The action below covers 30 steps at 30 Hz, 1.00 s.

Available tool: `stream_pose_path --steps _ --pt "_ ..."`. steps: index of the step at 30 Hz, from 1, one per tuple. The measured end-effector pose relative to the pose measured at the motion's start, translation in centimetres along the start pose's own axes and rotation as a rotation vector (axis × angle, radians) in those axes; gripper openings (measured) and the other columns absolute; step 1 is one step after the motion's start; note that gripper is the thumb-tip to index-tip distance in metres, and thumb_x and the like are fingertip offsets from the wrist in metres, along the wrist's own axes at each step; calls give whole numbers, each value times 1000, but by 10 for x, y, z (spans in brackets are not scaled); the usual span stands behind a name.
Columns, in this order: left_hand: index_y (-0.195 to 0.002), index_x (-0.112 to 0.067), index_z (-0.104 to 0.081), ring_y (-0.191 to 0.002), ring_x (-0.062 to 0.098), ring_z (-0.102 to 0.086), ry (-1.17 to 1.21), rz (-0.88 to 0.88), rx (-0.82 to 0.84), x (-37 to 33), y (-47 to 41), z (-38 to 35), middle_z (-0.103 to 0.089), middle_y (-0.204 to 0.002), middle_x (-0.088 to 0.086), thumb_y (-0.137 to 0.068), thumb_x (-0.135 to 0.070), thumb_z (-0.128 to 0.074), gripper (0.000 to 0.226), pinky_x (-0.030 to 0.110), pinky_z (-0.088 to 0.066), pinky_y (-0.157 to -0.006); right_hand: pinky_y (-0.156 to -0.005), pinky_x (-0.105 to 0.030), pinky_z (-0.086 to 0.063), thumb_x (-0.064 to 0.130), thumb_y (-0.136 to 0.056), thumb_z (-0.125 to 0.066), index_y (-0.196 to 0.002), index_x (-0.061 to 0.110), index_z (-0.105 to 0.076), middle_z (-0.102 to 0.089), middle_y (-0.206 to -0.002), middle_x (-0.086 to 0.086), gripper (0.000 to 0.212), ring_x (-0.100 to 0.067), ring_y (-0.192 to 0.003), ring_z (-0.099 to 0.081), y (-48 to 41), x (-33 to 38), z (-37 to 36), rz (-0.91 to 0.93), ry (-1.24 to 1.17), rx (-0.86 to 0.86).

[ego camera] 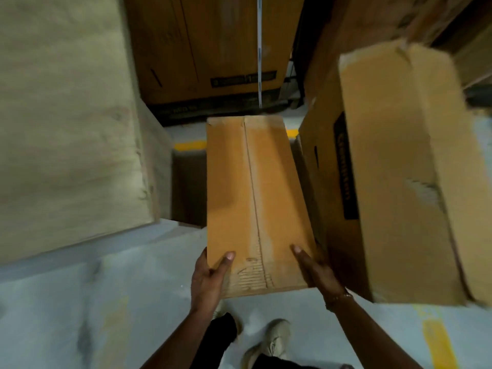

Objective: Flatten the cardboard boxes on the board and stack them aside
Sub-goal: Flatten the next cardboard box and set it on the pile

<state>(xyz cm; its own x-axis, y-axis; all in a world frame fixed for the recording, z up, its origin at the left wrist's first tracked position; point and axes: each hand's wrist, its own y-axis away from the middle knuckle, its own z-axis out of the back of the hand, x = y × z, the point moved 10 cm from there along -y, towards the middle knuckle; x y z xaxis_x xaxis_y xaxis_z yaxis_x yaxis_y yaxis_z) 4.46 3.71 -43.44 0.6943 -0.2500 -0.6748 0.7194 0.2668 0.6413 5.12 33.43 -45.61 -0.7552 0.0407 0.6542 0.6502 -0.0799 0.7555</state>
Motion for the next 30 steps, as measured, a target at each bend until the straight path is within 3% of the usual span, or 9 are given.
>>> stream_pose_path --steps 3,5,9,15,18,21,25,27,30 --pt "-128 -45 -53 -103 3 -61 -28 -39 5 -57 59 25 -67 -112 -21 -69 -80 -61 69 33 -48 -87 -87 -40 -58 52 -76 -75 -128 38 -58 -72 -116 10 57 -12 -104 -69 80 56 13 69 -24 -43" --pt "-127 -46 -53 -102 4 -62 -35 -75 16 -97 96 39 -66 -111 -21 -67 -83 -59 71 30 -48 -82 -93 -44 -56 47 -82 -76 -129 39 -59 -71 -117 11 51 -12 -107 -68 128 89 22 116 -27 -77" --pt "-125 -46 -53 -103 9 -62 -25 -152 23 -166 156 65 -65 -111 -19 -69 -82 -61 67 33 -47 -84 -105 -48 -47 66 -70 -78 -134 39 -55 -66 -126 16 72 -13 -121 -60 203 144 38 185 -17 -126" --pt "-119 -51 -58 -105 0 -62 97 -315 4 -262 236 117 -67 -112 -25 -65 -87 -59 65 30 -50 -89 -108 -48 -44 76 -60 -76 -131 29 -61 -68 -123 13 87 -16 -118 -61 290 246 45 348 40 -165" --pt "-112 -53 -56 -100 -5 -57 136 -361 -45 -300 269 152 -61 -106 -34 -80 -74 -61 38 26 -46 -84 -106 -50 -45 81 -60 -72 -129 35 -60 -66 -126 12 84 -17 -118 -61 320 295 34 423 65 -144" --pt "-107 -53 -51 -92 -9 -49 159 -391 -109 -320 290 199 -47 -97 -43 -87 -63 -59 24 22 -39 -82 -109 -49 -41 83 -62 -69 -133 37 -56 -62 -130 11 85 -19 -121 -57 343 338 0 495 103 -102" --pt "-109 -50 -57 -95 -12 -54 252 -425 -190 -316 294 278 -59 -99 -36 -85 -63 -61 28 12 -40 -73 -107 -45 -42 67 -75 -66 -134 36 -53 -63 -128 8 69 -20 -118 -58 356 371 -81 555 135 31" --pt "-112 -48 -59 -96 -10 -56 287 -415 -249 -303 290 323 -62 -100 -34 -83 -64 -63 33 17 -43 -76 -106 -45 -44 70 -74 -65 -134 39 -53 -63 -126 11 68 -18 -117 -58 358 379 -132 572 168 86" --pt "-115 -44 -62 -106 6 -61 297 -402 -363 -278 282 397 -64 -101 -29 -82 -66 -63 40 28 -44 -85 -94 -37 -46 64 -80 -64 -135 38 -50 -63 -119 13 63 -12 -105 -59 357 388 -217 582 194 165"
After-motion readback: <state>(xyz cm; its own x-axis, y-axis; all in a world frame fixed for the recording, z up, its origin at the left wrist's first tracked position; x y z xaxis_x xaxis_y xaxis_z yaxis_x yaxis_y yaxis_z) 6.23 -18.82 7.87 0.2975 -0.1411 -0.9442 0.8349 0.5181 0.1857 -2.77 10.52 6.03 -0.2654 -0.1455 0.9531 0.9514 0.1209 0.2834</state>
